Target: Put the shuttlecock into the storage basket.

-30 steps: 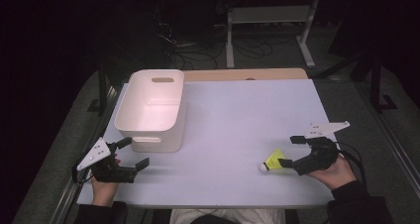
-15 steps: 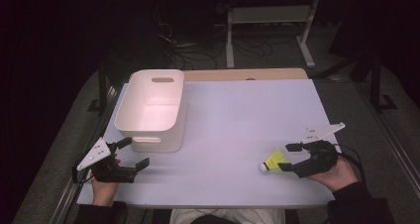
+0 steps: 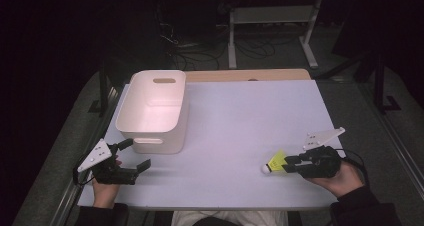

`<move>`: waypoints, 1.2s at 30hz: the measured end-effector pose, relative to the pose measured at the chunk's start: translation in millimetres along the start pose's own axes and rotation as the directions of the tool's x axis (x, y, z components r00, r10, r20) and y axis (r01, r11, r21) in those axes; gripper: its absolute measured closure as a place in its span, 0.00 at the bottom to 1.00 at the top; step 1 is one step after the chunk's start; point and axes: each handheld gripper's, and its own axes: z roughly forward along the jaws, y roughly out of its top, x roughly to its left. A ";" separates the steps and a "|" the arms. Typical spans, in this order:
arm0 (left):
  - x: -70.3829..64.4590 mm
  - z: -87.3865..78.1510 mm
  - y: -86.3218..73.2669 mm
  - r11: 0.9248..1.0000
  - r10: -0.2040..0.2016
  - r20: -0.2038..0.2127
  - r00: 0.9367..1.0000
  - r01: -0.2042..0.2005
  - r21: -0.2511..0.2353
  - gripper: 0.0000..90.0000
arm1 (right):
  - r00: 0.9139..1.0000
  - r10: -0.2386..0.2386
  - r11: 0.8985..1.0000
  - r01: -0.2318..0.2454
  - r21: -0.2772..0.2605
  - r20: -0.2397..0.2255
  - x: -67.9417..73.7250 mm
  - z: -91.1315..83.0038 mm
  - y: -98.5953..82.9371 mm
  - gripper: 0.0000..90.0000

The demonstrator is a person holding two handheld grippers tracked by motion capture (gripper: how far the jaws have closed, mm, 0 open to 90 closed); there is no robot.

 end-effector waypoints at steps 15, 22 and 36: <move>-0.1 0.0 0.0 1.000 0.001 0.001 1.000 -0.001 0.000 0.00 | 0.999 0.015 0.997 -0.012 0.076 -0.034 -0.9 7.1 -10.7 0.98; -0.1 0.0 -0.1 1.000 0.000 0.001 1.000 0.000 0.001 0.00 | 0.999 0.043 0.994 -0.039 0.105 -0.030 -7.3 12.9 -22.8 0.98; -0.2 0.1 -0.1 1.000 0.002 0.004 1.000 -0.002 0.003 0.00 | 0.997 0.071 0.988 -0.064 0.144 -0.040 -15.1 21.1 -29.7 0.98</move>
